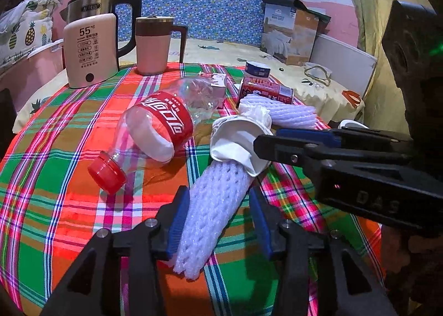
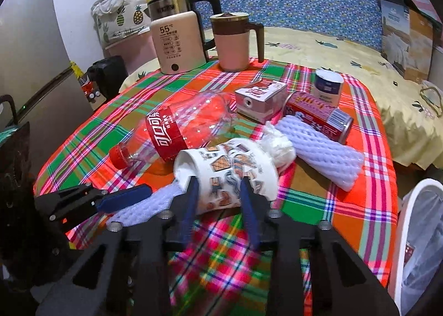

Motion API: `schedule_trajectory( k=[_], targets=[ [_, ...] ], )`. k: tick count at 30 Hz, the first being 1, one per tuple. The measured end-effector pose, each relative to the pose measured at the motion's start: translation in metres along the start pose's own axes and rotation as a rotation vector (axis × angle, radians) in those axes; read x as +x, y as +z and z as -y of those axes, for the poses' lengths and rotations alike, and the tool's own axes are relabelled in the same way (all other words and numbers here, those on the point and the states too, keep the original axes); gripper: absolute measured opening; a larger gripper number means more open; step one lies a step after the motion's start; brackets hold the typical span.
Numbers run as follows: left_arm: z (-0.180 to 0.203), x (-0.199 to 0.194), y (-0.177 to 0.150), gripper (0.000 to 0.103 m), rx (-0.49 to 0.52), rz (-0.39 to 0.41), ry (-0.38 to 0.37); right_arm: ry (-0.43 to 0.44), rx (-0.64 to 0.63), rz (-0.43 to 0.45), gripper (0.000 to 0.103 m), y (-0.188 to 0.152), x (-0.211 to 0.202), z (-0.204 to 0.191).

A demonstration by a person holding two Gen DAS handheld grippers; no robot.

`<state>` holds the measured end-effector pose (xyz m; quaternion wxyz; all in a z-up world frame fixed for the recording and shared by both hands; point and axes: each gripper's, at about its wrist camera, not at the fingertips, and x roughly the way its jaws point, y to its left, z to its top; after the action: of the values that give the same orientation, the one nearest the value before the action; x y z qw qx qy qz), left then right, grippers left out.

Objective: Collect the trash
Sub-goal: 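Lift the foam sleeve with the left tool while the right tool grasps the patterned paper cup, then carry the sleeve and paper cup over the white bin with both tools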

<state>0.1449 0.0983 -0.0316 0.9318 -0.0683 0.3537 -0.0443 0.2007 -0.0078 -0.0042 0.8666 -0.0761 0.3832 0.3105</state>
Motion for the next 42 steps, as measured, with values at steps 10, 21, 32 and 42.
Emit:
schedule_trajectory(
  k=[10,21,32,42],
  targets=[
    [-0.002,-0.002,0.0,0.032,-0.015,0.003,0.019,0.002,0.043,0.022,0.007,-0.004,-0.013,0.01],
    [0.013,-0.016,-0.004,0.018,-0.041,0.009,-0.026,-0.01,0.108,0.059,0.005,-0.022,-0.048,0.028],
    [0.049,-0.03,-0.007,0.012,0.003,0.004,-0.069,-0.043,0.173,0.117,0.005,-0.036,-0.082,0.053],
    [0.073,-0.037,-0.005,0.012,0.035,0.01,-0.08,-0.053,0.213,0.141,0.005,-0.049,-0.098,0.066]
  ],
)
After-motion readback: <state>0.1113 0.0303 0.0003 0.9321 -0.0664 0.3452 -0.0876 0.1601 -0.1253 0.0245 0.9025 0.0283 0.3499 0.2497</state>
